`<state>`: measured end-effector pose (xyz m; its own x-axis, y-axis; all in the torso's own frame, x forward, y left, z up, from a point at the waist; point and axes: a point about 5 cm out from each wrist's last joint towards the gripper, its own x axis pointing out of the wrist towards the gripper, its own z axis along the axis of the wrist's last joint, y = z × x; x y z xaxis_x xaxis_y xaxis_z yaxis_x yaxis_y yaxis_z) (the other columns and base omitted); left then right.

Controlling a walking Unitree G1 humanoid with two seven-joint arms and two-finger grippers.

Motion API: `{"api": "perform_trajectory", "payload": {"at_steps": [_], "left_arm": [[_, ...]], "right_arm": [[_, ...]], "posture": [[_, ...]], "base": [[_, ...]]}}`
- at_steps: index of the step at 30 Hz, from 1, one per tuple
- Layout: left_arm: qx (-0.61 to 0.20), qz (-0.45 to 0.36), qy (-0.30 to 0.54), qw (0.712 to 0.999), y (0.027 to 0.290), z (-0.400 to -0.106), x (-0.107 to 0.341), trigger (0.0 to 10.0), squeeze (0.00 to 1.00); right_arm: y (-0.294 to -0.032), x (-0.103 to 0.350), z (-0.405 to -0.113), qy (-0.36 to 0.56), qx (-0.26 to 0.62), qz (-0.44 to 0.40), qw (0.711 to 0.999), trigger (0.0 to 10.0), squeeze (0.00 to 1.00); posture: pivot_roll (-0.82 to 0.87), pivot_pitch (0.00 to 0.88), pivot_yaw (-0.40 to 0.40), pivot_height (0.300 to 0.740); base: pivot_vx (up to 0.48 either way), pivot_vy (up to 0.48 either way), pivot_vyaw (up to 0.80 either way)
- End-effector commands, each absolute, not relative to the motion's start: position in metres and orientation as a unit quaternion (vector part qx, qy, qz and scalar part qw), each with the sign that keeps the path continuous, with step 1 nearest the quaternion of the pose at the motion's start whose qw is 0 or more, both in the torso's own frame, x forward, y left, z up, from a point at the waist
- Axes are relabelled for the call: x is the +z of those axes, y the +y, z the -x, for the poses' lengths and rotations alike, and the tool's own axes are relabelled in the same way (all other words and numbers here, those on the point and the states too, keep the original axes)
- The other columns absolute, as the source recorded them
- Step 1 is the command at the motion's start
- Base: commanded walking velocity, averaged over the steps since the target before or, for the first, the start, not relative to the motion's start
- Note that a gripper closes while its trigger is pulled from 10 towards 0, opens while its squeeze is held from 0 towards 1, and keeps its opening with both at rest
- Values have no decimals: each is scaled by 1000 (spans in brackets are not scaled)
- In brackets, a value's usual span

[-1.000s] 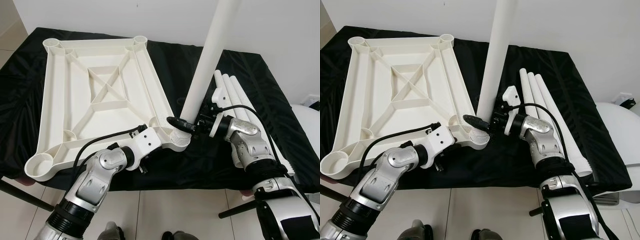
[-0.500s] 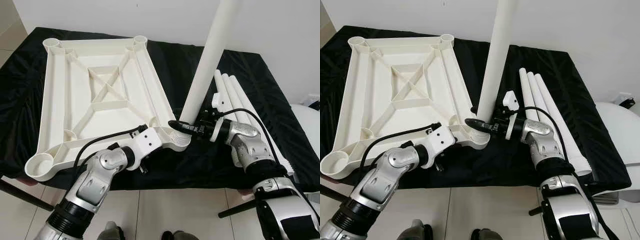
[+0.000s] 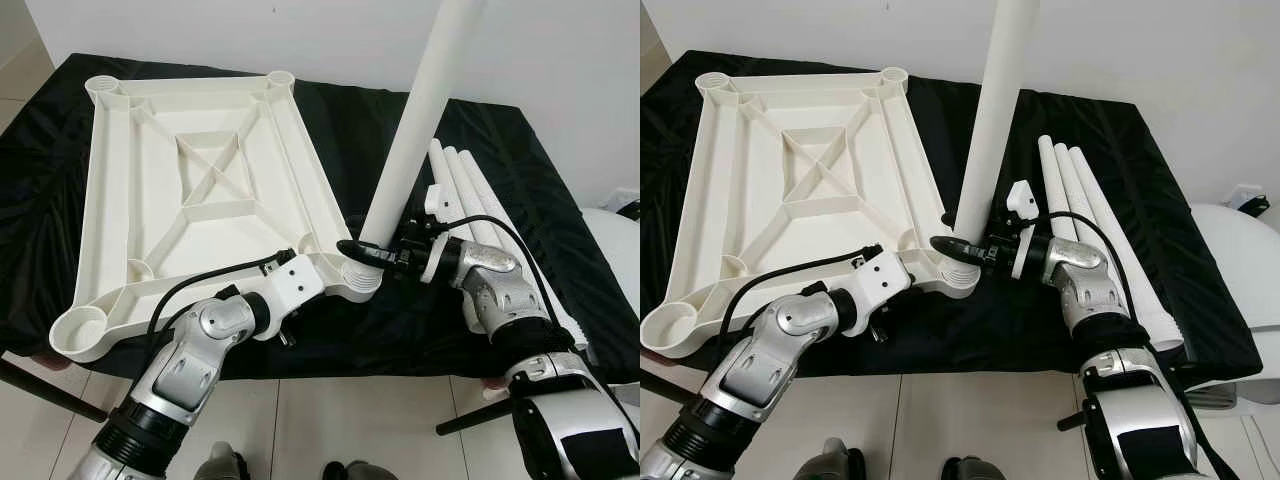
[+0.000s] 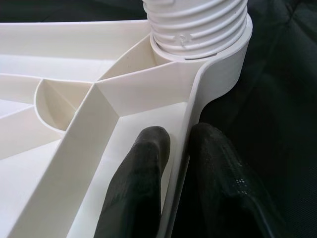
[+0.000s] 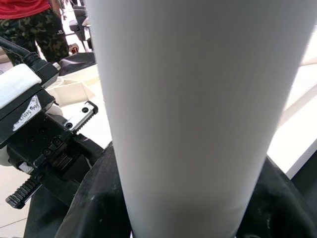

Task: Building children table

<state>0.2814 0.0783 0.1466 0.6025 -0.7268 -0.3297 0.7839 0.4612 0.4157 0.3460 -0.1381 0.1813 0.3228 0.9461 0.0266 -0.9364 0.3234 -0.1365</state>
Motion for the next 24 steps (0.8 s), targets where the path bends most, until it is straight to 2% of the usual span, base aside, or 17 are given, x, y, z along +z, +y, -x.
{"api": "perform_trajectory", "payload": {"at_steps": [1,2,5,6,8,11,13,15,21,23,24], "left_arm": [[-468,-269,38,841,69,-274,150,10000,0],[-468,-269,38,841,69,-274,150,10000,0],[-474,-269,34,838,68,-273,153,10000,0],[-474,-269,34,838,68,-273,153,10000,0],[-475,-269,34,837,68,-272,154,10000,0],[-475,-269,34,837,69,-272,154,10000,0],[-473,-273,37,837,73,-271,155,10000,0],[-471,-275,39,838,77,-270,156,10000,0],[-464,-276,43,841,81,-270,157,10000,0],[-459,-277,44,843,83,-271,157,10000,0],[-459,-277,44,843,83,-271,157,10000,0]], "right_arm": [[-146,188,-348,-58,580,33,812,10000,0],[-146,188,-348,-58,580,33,812,10000,0],[-150,189,-346,-36,642,30,765,10000,0],[-150,189,-346,-36,642,30,765,10000,0],[-151,191,-345,-31,668,37,743,10000,0],[-152,192,-345,-31,676,41,736,10000,0],[-151,200,-343,-40,704,54,707,10000,0],[-150,208,-342,-48,720,53,691,10000,0],[-147,226,-343,-70,727,38,682,10000,0],[-151,247,-354,-91,704,57,702,10000,0],[-151,247,-354,-91,704,57,702,10000,0]], "posture": [[0,118,-90,740],[0,118,-90,740],[13,124,-80,740],[13,124,-80,740],[15,125,-79,740],[15,125,-79,740],[49,135,-69,740],[54,137,-67,740],[59,140,-66,740],[57,143,-71,740],[57,143,-71,740]], "base": [[0,0,0],[0,0,0],[0,0,0],[0,0,0],[0,0,0],[0,0,0],[0,0,0],[0,0,0],[0,0,0],[0,0,0],[0,0,0]]}}
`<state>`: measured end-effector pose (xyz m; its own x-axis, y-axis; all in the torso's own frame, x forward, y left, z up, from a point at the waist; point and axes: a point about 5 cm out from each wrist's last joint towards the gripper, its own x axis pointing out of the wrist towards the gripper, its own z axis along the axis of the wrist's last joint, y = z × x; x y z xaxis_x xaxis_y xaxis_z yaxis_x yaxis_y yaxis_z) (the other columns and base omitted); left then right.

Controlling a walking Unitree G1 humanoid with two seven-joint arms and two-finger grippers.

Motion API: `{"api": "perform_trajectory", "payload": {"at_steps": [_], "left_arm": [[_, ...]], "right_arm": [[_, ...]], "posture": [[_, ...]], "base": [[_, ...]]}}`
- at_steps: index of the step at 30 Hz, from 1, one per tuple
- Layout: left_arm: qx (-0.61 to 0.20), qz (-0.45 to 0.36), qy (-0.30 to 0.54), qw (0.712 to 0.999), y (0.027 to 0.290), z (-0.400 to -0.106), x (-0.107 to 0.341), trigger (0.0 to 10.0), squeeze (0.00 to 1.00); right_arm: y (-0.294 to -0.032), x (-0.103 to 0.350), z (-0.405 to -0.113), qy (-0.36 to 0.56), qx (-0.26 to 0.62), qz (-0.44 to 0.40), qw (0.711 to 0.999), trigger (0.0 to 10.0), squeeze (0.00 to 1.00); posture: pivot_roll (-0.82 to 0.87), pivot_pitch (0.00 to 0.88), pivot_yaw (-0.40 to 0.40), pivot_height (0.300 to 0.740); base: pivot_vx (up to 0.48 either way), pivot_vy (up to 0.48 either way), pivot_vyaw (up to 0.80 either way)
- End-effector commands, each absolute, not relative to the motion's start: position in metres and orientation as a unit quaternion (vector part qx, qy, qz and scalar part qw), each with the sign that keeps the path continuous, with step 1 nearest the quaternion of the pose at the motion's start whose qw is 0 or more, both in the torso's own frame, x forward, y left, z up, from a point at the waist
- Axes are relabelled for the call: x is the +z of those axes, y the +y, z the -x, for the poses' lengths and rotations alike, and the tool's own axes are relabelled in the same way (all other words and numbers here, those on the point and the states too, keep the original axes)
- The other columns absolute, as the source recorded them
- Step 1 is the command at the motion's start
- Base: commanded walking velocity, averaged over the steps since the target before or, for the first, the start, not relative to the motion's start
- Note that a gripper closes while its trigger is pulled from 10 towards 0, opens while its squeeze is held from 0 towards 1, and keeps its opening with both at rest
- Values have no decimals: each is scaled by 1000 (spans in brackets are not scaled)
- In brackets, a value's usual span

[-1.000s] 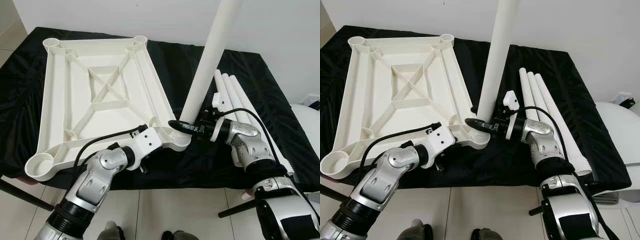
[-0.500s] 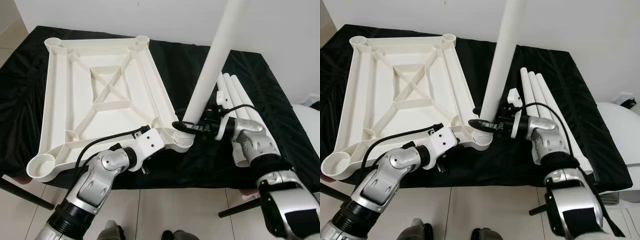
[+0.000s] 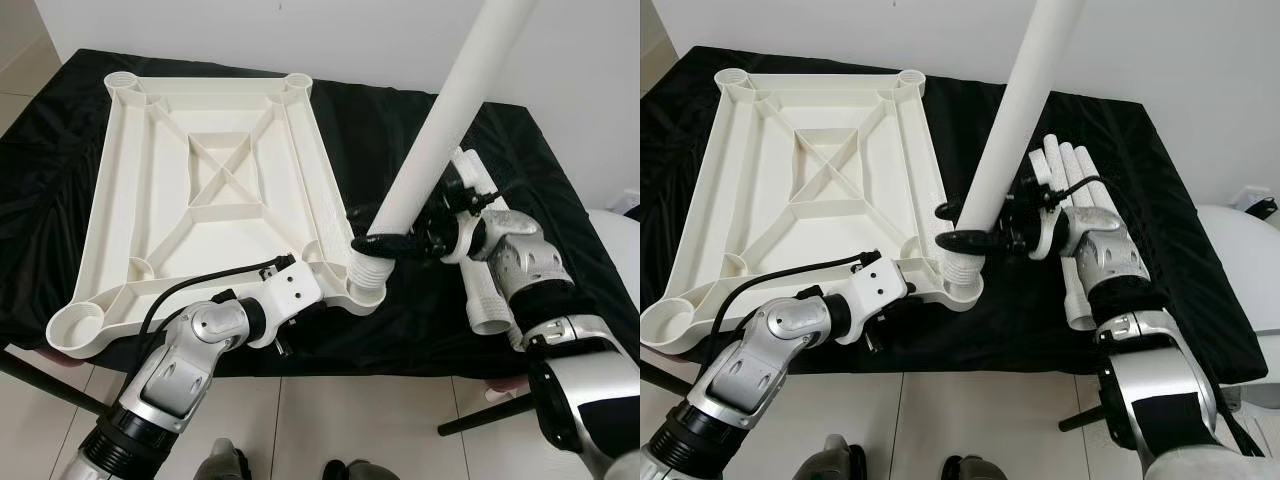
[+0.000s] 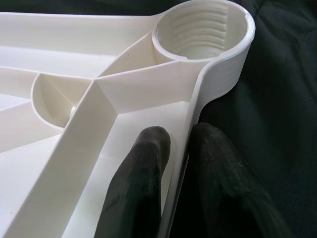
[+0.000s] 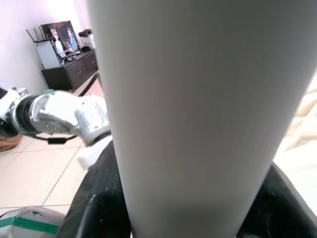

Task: Building children table

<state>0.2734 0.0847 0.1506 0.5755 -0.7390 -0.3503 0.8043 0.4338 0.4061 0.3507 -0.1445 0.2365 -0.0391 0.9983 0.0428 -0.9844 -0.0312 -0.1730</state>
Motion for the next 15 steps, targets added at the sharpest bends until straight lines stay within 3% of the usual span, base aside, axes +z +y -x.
{"api": "perform_trajectory", "payload": {"at_steps": [1,2,4,6,7,15], "left_arm": [[-458,-278,43,843,83,-271,157,10000,0],[-456,-277,44,845,83,-271,157,10000,0],[-448,-273,45,850,84,-274,157,10000,0],[-448,-273,45,850,84,-274,157,10000,0],[-443,-269,45,854,83,-276,156,10000,0],[-439,-260,56,858,83,-280,151,10000,0]], "right_arm": [[-151,251,-357,-97,693,60,712,10000,0],[-152,254,-360,-106,678,57,725,10000,0],[-151,254,-372,-105,607,48,787,10000,0],[-151,254,-372,-105,607,48,787,10000,0],[-151,250,-378,-110,546,43,830,10000,0],[-150,243,-373,-131,503,21,854,10000,0]], "posture": [[56,143,-72,740],[54,143,-77,740],[50,141,-79,740],[50,141,-79,740],[37,137,-83,740],[27,129,-85,740]], "base": [[0,0,0],[0,0,0],[0,0,0],[0,0,0],[0,0,0],[0,0,0]]}}
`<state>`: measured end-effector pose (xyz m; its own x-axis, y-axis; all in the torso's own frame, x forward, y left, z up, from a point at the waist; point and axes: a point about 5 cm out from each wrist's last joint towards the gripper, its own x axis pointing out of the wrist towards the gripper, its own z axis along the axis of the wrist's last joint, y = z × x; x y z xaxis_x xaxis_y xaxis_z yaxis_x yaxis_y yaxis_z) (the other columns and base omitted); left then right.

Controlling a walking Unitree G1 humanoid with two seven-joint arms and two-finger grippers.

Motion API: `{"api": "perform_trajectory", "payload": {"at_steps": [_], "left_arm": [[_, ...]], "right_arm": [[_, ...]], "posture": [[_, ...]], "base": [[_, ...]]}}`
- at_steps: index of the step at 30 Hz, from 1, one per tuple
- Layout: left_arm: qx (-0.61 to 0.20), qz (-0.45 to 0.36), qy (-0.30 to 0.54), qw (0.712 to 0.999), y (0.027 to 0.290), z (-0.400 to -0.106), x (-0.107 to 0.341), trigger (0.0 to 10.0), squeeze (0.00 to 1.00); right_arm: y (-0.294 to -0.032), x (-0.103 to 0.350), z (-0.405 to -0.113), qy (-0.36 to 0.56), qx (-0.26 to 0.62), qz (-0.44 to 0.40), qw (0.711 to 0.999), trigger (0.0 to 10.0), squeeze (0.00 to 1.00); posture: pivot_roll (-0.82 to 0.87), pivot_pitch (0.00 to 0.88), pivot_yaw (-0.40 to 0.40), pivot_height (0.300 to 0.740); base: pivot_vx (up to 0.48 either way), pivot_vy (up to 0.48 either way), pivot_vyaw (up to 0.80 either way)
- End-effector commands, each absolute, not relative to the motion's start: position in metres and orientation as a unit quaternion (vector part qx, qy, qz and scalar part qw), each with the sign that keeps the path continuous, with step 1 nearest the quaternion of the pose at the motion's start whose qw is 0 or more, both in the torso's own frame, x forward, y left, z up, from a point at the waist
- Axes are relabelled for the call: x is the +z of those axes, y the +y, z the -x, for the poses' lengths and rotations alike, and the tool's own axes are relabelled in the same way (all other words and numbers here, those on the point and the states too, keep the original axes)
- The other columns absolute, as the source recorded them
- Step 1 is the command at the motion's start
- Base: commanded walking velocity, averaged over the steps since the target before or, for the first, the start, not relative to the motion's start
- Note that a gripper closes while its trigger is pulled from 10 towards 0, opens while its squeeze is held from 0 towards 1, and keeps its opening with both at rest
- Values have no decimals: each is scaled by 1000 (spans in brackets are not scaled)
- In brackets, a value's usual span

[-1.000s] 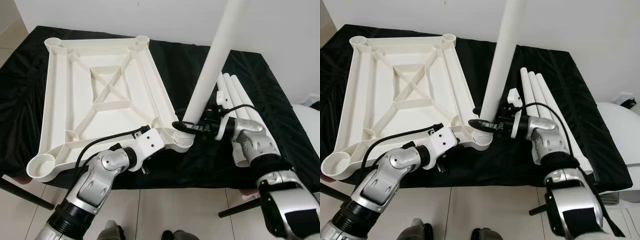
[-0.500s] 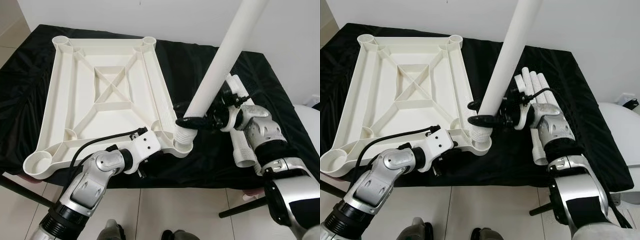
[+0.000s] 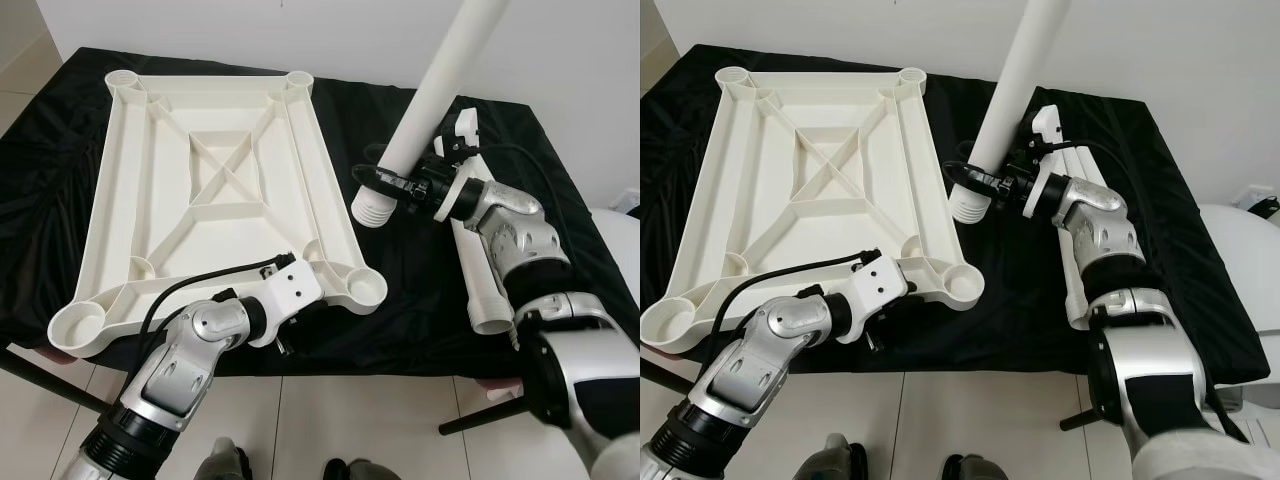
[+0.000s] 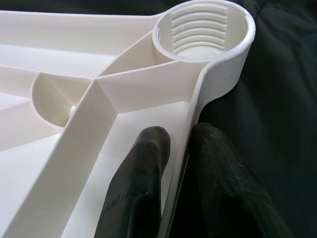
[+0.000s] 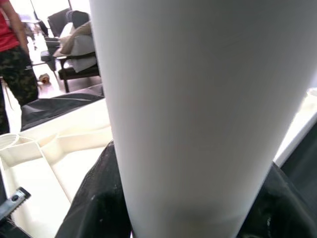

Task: Building children table

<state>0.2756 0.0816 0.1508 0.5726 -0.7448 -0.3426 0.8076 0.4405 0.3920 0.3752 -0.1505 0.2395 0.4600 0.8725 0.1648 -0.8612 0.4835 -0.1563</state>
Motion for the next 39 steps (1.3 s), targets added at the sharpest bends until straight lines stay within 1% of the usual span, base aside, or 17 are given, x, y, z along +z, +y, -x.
{"api": "perform_trajectory", "payload": {"at_steps": [1,2,3,5,6,8,9,13,23,24,25,26,27,28,30,33,39], "left_arm": [[-439,-260,56,858,83,-280,151,10000,0],[-428,-255,62,865,85,-285,149,10000,0],[-428,-255,62,865,85,-285,149,10000,0],[-403,-260,76,875,94,-294,144,10000,0],[-403,-260,76,875,94,-294,144,10000,0],[-373,-260,74,888,101,-302,146,10000,0],[-373,-260,74,888,101,-302,146,10000,0],[-343,-261,73,899,103,-311,148,10000,0],[-338,-262,74,901,104,-312,148,10000,0],[-329,-257,77,905,103,-315,147,10000,0],[-301,-236,79,921,103,-319,151,10000,0],[-301,-236,79,921,103,-319,151,10000,0],[-279,-221,80,931,102,-322,153,10000,0],[-256,-200,84,942,100,-324,154,10000,0],[-255,-198,85,943,100,-324,154,10000,0],[-233,-184,88,951,98,-325,150,10000,0],[-247,-169,89,950,86,-322,147,10000,0]], "right_arm": [[-150,243,-373,-131,503,21,854,10000,0],[-147,239,-368,-136,500,16,855,10000,0],[-147,239,-368,-136,500,16,855,10000,0],[-145,235,-360,-156,486,-10,860,10000,0],[-145,235,-360,-156,486,-10,860,10000,0],[-146,234,-357,-170,461,-29,871,10000,0],[-146,234,-357,-170,461,-29,871,10000,0],[-147,224,-353,-171,412,-40,894,10000,0],[-147,223,-353,-169,406,-45,897,10000,0],[-147,221,-352,-165,396,-47,902,10000,0],[-148,213,-355,-145,363,-65,918,10000,0],[-148,213,-355,-145,363,-65,918,10000,0],[-149,206,-356,-130,333,-79,931,10000,0],[-152,197,-357,-103,282,-97,949,10000,0],[-153,196,-357,-98,274,-99,952,10000,0],[-156,191,-358,-82,235,-102,963,10000,0],[-154,184,-352,-76,221,-97,967,10000,0]], "posture": [[27,129,-85,740],[19,122,-83,740],[19,122,-83,740],[4,115,-79,740],[4,115,-79,740],[-4,106,-77,740],[-4,106,-77,740],[-11,97,-78,740],[-11,97,-78,740],[-14,94,-77,740],[-22,88,-64,740],[-22,88,-64,740],[-22,88,-64,740],[-23,87,-57,740],[-22,87,-56,740],[-22,87,-55,740],[-26,91,-57,740]], "base": [[0,0,0],[0,0,0],[0,0,0],[0,0,0],[0,0,0],[0,0,0],[0,0,0],[0,0,0],[0,0,0],[0,0,0],[0,0,0],[0,0,0],[0,0,0],[0,0,0],[0,0,0],[0,0,0],[0,0,0]]}}
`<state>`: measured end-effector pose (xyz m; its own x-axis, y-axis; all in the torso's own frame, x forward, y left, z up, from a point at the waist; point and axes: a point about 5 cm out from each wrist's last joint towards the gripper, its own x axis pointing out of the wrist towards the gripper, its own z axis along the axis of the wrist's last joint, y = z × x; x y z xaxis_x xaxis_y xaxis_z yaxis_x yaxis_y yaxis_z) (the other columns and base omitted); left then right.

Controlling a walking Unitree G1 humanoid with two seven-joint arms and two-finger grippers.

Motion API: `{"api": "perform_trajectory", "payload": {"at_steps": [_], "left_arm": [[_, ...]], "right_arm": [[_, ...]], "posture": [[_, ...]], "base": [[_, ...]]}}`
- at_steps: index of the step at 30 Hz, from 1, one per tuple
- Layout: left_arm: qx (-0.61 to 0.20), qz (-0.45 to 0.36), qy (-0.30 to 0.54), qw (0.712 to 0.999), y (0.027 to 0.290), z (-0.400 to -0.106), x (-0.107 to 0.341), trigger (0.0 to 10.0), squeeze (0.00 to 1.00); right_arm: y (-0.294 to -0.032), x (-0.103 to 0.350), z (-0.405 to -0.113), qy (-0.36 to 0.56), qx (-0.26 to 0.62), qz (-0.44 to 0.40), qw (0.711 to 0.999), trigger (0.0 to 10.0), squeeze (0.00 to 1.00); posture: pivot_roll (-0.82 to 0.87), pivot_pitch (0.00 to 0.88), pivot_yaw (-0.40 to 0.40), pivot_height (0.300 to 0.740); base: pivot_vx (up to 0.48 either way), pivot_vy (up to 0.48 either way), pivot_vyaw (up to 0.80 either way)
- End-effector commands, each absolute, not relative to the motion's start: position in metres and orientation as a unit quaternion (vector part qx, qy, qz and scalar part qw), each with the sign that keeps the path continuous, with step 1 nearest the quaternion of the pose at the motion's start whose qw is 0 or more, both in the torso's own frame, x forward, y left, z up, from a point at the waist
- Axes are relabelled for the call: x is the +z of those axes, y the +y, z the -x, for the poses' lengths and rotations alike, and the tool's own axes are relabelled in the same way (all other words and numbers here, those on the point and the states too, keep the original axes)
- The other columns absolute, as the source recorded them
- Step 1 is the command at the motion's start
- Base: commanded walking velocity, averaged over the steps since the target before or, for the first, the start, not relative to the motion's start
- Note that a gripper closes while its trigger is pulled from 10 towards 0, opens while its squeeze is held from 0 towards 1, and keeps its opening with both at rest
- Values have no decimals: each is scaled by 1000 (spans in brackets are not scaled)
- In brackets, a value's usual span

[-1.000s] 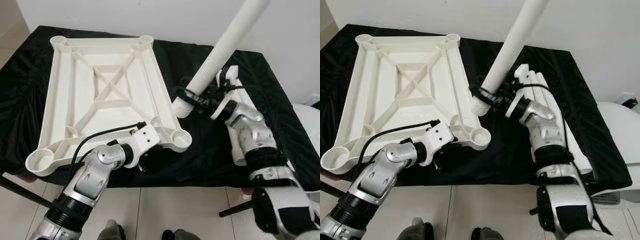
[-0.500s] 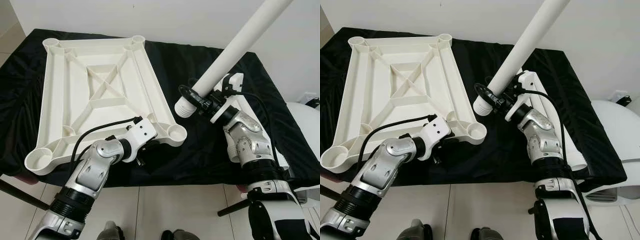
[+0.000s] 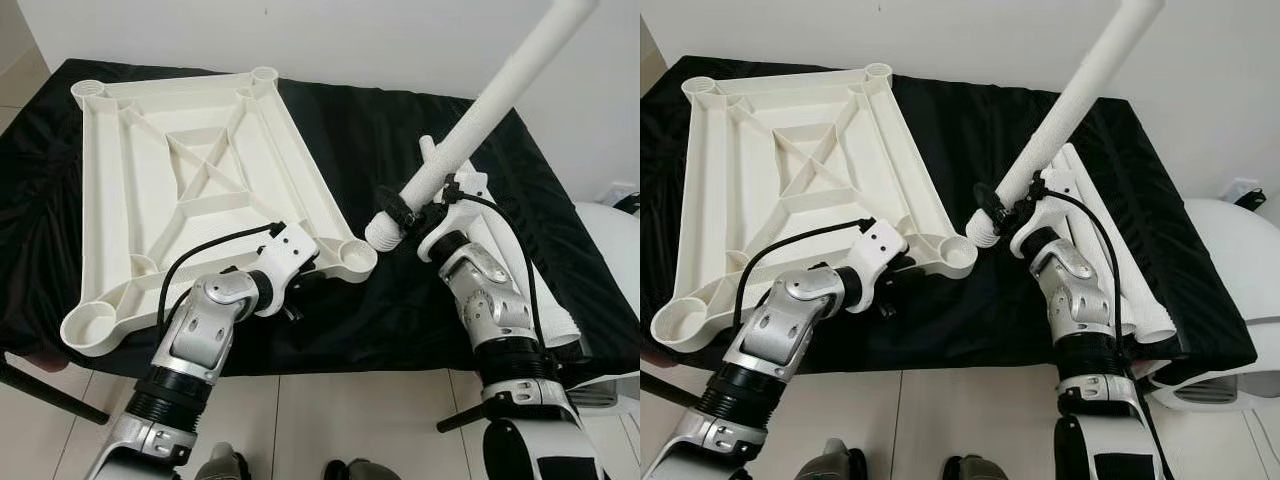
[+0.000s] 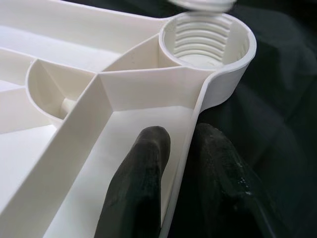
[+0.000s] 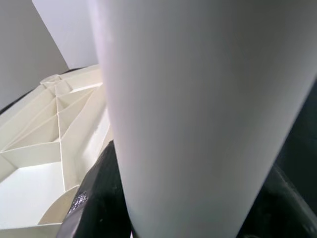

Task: Building children table

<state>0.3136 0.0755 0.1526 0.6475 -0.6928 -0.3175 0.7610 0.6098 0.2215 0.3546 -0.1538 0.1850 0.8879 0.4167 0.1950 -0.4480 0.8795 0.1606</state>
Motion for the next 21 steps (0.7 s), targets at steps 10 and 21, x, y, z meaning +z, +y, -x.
{"api": "perform_trajectory", "payload": {"at_steps": [10,21], "left_arm": [[-304,-165,87,934,66,-310,143,10000,0],[-296,-164,107,935,67,-313,138,10000,0]], "right_arm": [[-148,185,-348,-68,228,-106,965,10000,0],[-131,187,-340,-90,285,-81,951,10000,0]], "posture": [[-30,84,-59,740],[-41,75,-57,740]], "base": [[0,0,0],[0,0,0]]}}
